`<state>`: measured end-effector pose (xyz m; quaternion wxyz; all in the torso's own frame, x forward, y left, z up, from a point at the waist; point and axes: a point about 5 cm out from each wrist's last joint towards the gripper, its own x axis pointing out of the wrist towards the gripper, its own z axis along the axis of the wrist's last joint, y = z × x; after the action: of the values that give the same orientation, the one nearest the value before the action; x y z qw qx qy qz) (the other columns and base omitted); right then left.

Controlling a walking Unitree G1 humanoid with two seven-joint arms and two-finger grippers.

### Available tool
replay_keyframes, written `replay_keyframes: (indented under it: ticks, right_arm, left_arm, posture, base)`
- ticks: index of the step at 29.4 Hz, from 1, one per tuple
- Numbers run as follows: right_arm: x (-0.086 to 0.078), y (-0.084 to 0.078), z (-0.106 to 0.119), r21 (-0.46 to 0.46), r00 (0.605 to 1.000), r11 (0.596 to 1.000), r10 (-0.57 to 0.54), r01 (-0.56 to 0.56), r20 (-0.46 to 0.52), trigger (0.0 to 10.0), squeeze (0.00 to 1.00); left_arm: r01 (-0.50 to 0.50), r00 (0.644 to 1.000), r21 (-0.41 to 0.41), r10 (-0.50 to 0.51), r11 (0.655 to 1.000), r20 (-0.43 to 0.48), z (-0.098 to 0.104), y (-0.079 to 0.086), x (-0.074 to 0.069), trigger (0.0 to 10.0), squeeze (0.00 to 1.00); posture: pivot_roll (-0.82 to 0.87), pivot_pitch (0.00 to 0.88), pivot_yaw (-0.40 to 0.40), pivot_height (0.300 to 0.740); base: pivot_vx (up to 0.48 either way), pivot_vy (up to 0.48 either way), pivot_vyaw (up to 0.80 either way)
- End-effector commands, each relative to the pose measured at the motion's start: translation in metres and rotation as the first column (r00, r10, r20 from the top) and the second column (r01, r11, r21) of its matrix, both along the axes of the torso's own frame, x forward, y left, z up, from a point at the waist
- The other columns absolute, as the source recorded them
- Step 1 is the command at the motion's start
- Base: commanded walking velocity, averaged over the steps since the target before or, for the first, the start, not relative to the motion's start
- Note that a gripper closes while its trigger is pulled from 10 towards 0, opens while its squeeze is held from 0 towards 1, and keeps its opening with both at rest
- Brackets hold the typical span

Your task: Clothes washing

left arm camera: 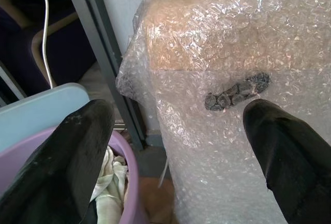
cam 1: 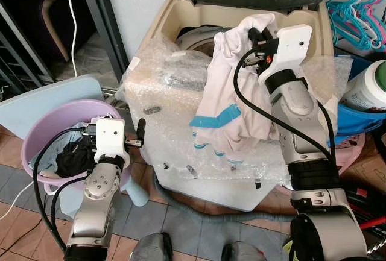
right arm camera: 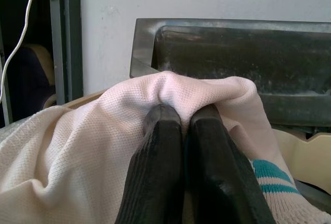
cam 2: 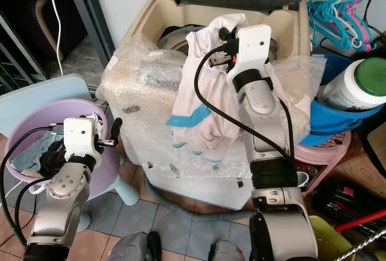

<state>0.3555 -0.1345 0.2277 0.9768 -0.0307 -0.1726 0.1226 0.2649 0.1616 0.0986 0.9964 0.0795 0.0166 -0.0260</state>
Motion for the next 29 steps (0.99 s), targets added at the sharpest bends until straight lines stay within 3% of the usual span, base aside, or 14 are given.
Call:
replay_keyframes:
  ticks: [1, 11, 15, 20, 21, 24, 27, 29]
  right_arm:
    - [-0.002, 0.001, 0.006, 0.004, 1.0, 1.0, 0.011, -0.011, 0.027, 10.0, 0.0]
    - [-0.002, 0.004, 0.017, -0.047, 0.995, 0.998, 0.041, -0.036, 0.091, 10.0, 0.0]
    - [0.004, 0.015, 0.053, -0.154, 0.965, 0.98, 0.159, -0.128, 0.207, 10.0, 0.0]
    - [0.024, 0.005, 0.095, -0.117, 0.959, 0.989, 0.117, -0.089, 0.259, 10.0, 0.0]
    - [0.024, 0.005, 0.095, -0.117, 0.959, 0.989, 0.117, -0.089, 0.259, 10.0, 0.0]
    - [0.038, -0.019, 0.139, -0.062, 0.951, 0.997, -0.031, 0.053, 0.308, 10.0, 0.0]
    - [0.046, -0.039, 0.149, -0.025, 0.946, 0.981, -0.181, 0.194, 0.268, 10.0, 0.0]
    - [0.051, -0.06, 0.139, -0.002, 0.918, 0.933, -0.352, 0.359, 0.185, 10.0, 0.0]
  left_arm:
    - [0.0, 1.0, 0.011, 0.0, 1.0, -0.01, -0.003, 0.003, -0.001, 10.0, 0.0]
    - [0.006, 1.0, -0.029, -0.006, 1.0, 0.007, -0.005, 0.003, 0.0, 10.0, 0.0]
    - [0.015, 1.0, -0.025, -0.015, 1.0, 0.004, -0.006, 0.003, 0.0, 10.0, 0.0]
    - [0.022, 1.0, -0.024, -0.022, 0.999, 0.005, -0.007, 0.002, 0.002, 10.0, 0.0]
    - [0.022, 1.0, -0.024, -0.022, 0.999, 0.005, -0.007, 0.002, 0.002, 10.0, 0.0]
    - [0.008, 1.0, -0.028, -0.008, 1.0, 0.003, -0.007, 0.003, 0.002, 10.0, 0.0]
    - [0.004, 1.0, -0.022, -0.004, 1.0, 0.004, -0.008, 0.003, 0.001, 10.0, 0.0]
    - [0.002, 1.0, -0.021, -0.002, 1.0, 0.002, -0.008, 0.003, 0.001, 10.0, 0.0]
  posture:
    - [-0.04, 0.05, 0.042, 0.74]
    - [-0.04, 0.05, 0.046, 0.74]
    - [-0.04, 0.05, 0.051, 0.74]
    - [-0.03, 0.049, 0.047, 0.74]
    - [-0.03, 0.049, 0.047, 0.74]
    - [-0.03, 0.05, 0.046, 0.74]
    - [-0.02, 0.049, 0.037, 0.74]
    - [-0.02, 0.05, 0.031, 0.74]
  base:
    - [0.0, 0.0, 0.0]
    - [0.144, 0.0, 0.27]
    - [0.323, 0.0, 0.67]
    - [0.329, 0.0, 0.64]
    - [0.33, 0.0, 0.61]
    - [0.209, 0.0, 0.31]
    - [0.0, 0.0, 0.0]
    - [0.0, 0.0, 0.0]
